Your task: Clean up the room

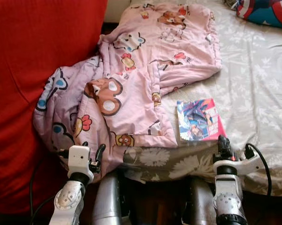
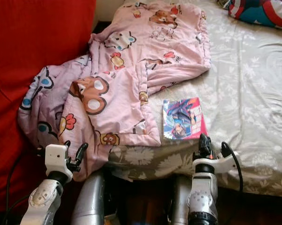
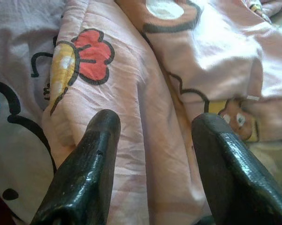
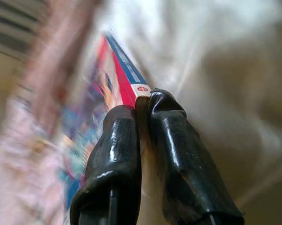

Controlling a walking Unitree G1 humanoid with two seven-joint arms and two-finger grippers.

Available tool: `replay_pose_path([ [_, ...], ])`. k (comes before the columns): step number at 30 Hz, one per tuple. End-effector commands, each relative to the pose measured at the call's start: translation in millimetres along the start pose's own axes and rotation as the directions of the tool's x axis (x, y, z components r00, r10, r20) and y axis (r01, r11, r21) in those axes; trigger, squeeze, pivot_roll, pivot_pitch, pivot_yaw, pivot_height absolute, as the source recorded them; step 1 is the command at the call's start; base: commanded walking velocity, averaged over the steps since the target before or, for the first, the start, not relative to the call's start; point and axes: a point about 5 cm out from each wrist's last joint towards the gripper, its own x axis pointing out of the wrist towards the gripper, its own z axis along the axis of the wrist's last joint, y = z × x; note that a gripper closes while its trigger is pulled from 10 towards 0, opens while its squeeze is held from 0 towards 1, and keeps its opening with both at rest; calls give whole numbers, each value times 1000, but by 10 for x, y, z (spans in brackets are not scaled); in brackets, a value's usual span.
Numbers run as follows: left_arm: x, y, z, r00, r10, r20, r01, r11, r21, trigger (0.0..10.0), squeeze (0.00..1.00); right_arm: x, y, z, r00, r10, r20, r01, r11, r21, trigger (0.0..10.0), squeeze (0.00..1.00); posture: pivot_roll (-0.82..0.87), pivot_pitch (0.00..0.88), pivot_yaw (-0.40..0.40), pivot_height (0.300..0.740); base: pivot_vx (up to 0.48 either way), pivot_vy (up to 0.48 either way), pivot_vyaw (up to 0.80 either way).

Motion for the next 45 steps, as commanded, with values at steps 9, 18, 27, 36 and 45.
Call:
replay_pose_path([
  [9,-48,27,-69,1000,8,-23,-8,1000,14,10000,0,-356,-518,-273,965,-235,-119,233,972,-33,10000,1000,-10,163,17,552,0,0,0],
  [18,-59,16,-85,1000,5,-26,-5,1000,14,10000,0,-362,-487,-305,970,-209,-121,201,976,-78,10000,1000,-14,166,16,552,0,0,0],
  [27,-63,18,-90,1000,3,-27,-2,1000,22,10000,0,-265,-207,-242,997,-17,-77,9,995,-99,10000,0,-12,167,17,552,0,0,0],
  [36,-61,21,-95,1000,2,-30,-1,1000,25,10000,0,-40,199,66,986,165,28,-159,976,-150,10000,0,-14,168,21,552,0,0,0],
  [45,-58,7,-93,1000,-1,-31,2,1000,25,10000,0,324,273,54,992,71,-101,-92,969,-227,10000,0,-7,177,28,552,0,0,0],
])
